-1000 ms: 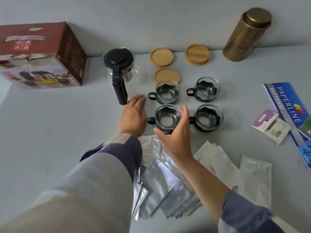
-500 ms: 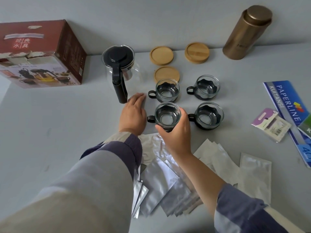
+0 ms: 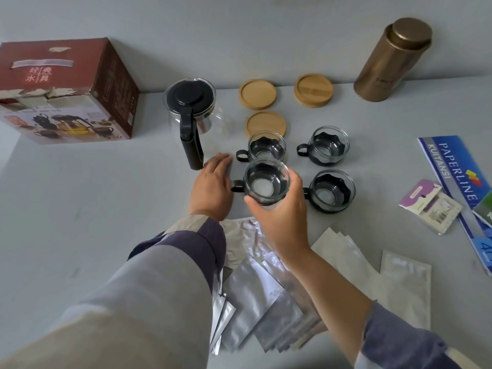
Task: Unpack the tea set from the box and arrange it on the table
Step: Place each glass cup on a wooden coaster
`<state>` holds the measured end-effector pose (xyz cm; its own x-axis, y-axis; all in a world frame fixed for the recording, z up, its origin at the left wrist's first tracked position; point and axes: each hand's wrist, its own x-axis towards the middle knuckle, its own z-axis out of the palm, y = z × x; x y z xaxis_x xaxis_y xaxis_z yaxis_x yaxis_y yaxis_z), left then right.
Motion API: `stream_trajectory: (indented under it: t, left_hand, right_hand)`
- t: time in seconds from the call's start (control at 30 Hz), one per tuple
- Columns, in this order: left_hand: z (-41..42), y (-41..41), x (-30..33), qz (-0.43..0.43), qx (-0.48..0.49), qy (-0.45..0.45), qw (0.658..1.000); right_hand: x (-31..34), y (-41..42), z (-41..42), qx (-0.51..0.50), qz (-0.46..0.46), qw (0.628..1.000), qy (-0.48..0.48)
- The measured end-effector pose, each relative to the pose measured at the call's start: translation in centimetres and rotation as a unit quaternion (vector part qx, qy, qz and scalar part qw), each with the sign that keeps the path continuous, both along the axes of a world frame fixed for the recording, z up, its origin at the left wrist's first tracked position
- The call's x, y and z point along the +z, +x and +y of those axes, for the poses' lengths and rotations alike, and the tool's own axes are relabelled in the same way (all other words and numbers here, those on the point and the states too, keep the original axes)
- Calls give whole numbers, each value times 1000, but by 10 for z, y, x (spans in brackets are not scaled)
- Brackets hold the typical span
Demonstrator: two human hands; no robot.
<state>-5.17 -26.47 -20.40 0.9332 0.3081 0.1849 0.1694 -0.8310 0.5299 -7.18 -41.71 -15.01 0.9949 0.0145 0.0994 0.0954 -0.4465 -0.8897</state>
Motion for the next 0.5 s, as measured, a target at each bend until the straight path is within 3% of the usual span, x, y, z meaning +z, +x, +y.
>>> stream_trajectory:
  t: [0.1, 0.23, 0.37, 0.5]
  left_hand:
    - [-2, -1, 2, -14, 3, -8, 1000]
    - [-1, -1, 1, -13, 2, -9, 1000]
    - [-2, -1, 1, -14, 6, -16, 1000]
    - [-1, 0, 1, -14, 3, -13, 1000]
  right_hand:
    - [31, 23, 0, 7, 6, 1000, 25]
    - [56, 83, 12, 35, 3, 999, -23]
    - [54, 152, 33, 43, 24, 994, -98]
    - [36, 207, 54, 29, 51, 993, -103]
